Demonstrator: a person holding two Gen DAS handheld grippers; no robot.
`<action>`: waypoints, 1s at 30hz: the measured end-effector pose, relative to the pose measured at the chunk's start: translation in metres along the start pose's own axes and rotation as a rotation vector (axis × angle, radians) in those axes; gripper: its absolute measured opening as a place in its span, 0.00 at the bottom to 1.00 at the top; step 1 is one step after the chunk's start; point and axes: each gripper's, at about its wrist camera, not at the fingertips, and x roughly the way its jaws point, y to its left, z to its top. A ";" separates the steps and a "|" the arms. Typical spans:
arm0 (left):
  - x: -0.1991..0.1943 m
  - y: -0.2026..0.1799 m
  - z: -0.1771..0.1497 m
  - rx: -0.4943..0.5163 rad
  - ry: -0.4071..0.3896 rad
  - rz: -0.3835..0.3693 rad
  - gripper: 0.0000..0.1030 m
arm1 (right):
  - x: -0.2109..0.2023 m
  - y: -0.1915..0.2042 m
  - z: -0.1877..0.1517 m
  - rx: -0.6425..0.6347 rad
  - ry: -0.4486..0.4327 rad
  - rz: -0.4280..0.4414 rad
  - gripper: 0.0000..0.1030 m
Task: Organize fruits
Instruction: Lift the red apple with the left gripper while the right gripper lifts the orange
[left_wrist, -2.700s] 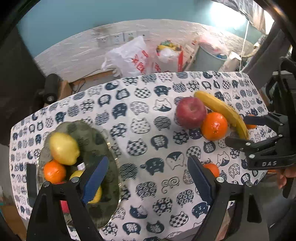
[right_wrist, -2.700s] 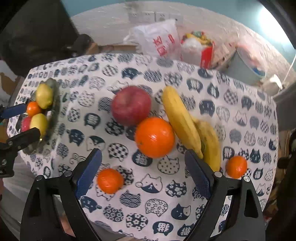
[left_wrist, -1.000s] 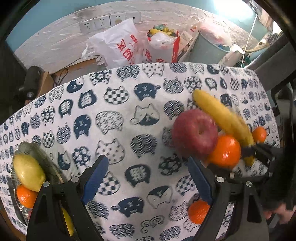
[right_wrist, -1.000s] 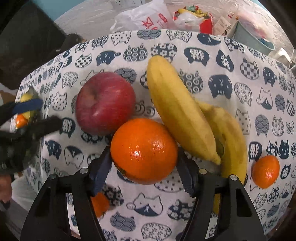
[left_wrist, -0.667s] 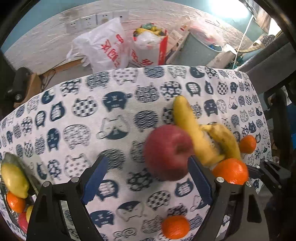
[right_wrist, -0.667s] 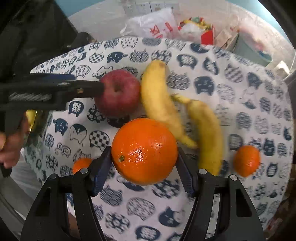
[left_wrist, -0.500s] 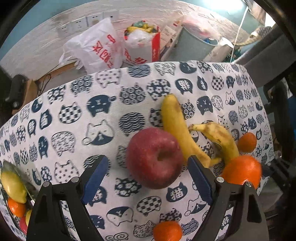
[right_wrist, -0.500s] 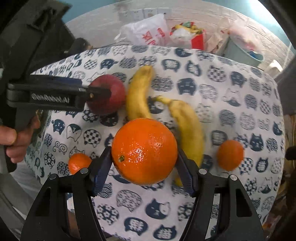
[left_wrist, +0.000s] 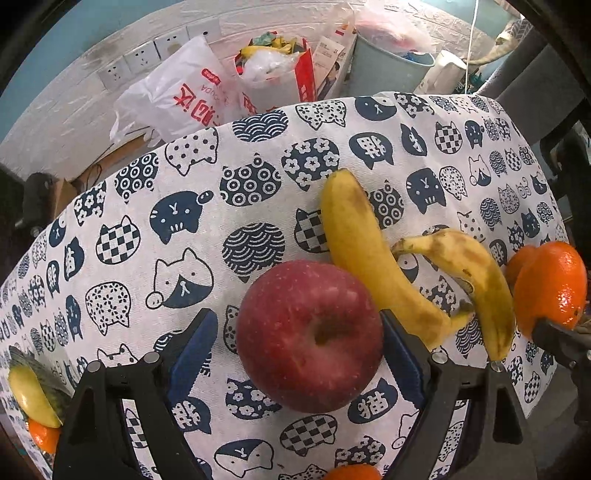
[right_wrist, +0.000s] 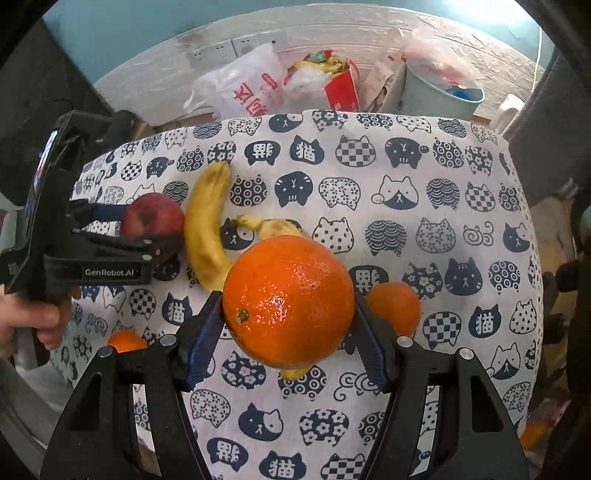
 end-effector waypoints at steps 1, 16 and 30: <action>-0.001 0.001 0.000 -0.002 -0.005 -0.017 0.77 | 0.001 0.000 0.000 0.003 0.004 0.003 0.65; -0.022 -0.006 -0.022 0.039 -0.041 -0.001 0.72 | 0.008 0.016 0.008 -0.053 -0.011 -0.033 0.65; -0.068 0.026 -0.051 -0.058 -0.088 -0.013 0.72 | -0.004 0.058 0.020 -0.127 -0.058 -0.009 0.65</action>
